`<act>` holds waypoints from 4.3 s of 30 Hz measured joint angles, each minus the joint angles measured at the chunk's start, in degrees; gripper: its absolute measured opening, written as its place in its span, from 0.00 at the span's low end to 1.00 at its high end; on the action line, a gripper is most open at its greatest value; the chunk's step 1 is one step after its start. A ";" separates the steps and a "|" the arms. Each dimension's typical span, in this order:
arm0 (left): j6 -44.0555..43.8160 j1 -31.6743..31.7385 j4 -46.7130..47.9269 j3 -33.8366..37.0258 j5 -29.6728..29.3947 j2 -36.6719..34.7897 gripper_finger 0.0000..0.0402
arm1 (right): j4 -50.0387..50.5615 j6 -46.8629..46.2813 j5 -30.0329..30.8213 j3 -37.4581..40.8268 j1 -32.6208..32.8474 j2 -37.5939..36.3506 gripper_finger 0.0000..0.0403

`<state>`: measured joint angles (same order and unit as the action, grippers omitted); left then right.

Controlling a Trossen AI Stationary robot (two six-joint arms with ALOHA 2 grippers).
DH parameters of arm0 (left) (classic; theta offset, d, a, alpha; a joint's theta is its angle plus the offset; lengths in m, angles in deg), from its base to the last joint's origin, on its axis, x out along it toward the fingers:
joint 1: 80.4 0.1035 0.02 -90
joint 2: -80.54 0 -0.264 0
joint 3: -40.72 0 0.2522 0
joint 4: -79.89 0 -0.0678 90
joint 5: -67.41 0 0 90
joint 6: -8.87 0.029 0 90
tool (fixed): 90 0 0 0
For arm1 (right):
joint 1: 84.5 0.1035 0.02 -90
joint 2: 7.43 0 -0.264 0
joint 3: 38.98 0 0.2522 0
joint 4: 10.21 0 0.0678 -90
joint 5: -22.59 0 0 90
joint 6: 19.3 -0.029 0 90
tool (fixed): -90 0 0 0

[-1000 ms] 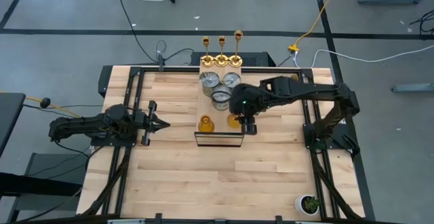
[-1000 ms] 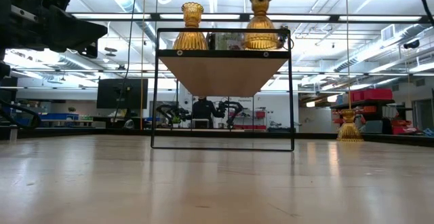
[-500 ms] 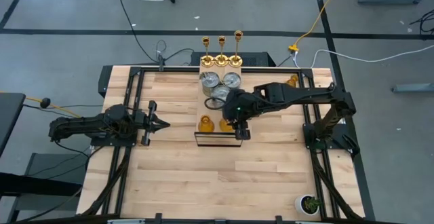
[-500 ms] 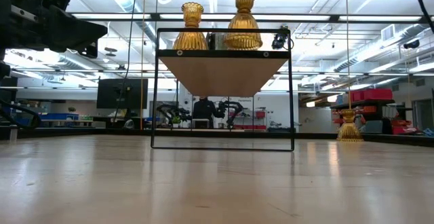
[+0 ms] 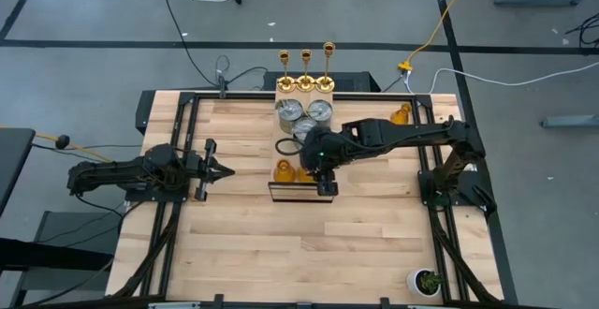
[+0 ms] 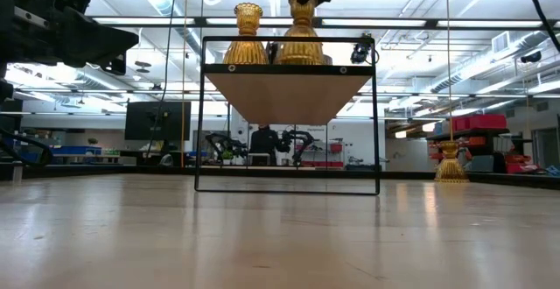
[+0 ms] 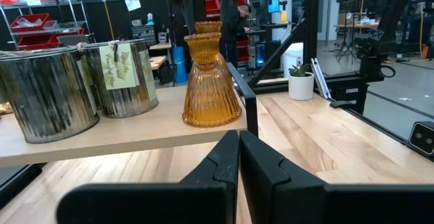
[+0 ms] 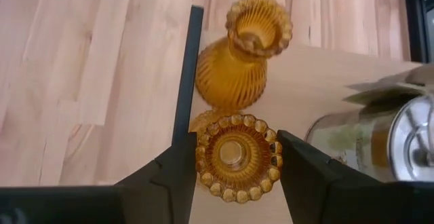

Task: Pick & Place candle stick holders
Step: Put the bottom orange glass candle holder aligned with the other glass candle holder on the shelf, then put the orange glass candle holder aligned with the other glass candle holder on the shelf

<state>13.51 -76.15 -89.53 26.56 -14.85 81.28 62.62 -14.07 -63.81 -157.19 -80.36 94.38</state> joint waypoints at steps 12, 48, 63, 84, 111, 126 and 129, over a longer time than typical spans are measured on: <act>-0.01 0.02 0.00 -0.02 -0.01 0.00 0.05 | -1.27 0.00 -0.01 0.04 0.00 0.79 0.44; 0.01 0.00 0.00 -0.01 0.00 0.00 0.05 | -3.18 -1.55 -1.51 1.93 -0.20 0.65 0.48; 0.01 0.02 0.00 0.00 -0.01 0.00 0.05 | -4.30 -1.73 -1.60 1.99 -0.15 0.69 0.70; 0.00 0.01 0.00 -0.01 0.00 0.00 0.05 | 2.51 -1.50 3.48 1.97 -2.68 -8.12 0.82; 0.00 0.02 0.00 0.00 -0.01 0.00 0.05 | 4.26 -12.31 10.03 25.70 -26.99 -29.31 0.81; 0.01 0.02 0.00 0.00 0.01 0.00 0.05 | 10.35 -17.34 12.44 26.43 -43.84 -31.86 0.81; 0.01 0.00 0.00 0.00 0.01 0.00 0.05 | 11.18 -19.82 13.73 26.43 -46.38 -31.50 0.81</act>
<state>13.52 -76.15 -89.53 26.55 -14.84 81.28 73.79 -33.89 -50.08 -130.76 -126.74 62.88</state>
